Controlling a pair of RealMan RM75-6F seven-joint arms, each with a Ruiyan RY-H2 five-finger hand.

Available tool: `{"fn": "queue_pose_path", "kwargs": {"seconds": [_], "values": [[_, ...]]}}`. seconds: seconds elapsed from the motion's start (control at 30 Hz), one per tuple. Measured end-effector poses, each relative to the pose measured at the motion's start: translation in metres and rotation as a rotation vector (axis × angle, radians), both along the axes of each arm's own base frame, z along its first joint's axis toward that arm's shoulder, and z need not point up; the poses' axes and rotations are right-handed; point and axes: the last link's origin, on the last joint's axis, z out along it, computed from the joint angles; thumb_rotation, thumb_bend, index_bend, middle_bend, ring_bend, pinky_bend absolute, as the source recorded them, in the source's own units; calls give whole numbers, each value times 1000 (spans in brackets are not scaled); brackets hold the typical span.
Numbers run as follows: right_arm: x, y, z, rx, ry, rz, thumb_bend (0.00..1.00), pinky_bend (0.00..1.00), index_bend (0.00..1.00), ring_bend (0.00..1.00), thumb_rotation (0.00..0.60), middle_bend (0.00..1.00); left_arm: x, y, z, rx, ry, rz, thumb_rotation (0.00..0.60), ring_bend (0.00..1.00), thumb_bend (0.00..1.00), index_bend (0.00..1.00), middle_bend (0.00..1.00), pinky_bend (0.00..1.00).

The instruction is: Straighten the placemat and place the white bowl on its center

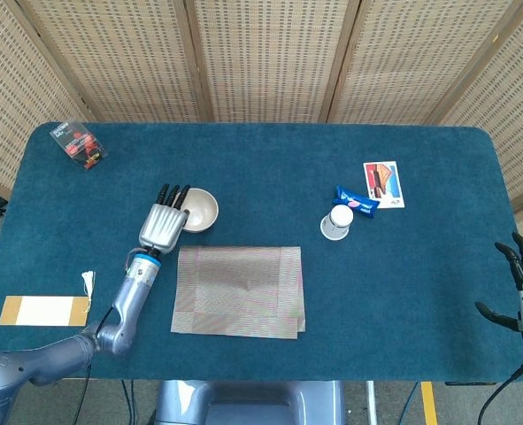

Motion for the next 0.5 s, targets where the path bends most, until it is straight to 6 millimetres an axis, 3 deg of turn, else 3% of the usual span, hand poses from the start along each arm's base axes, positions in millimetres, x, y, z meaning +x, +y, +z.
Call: {"fn": "queue_pose_path", "kwargs": {"seconds": [0.2,0.5], "values": [[2,2,0,-2,2,8,56,0,155,0,600,0,-20,3,22,50,7,27,600,0,820,741,0,0],[4,5,-2,9,14,9,55,0,156,0,600,0,-71,0,58,114,26,105,600,0,816,734,0,0]]}}
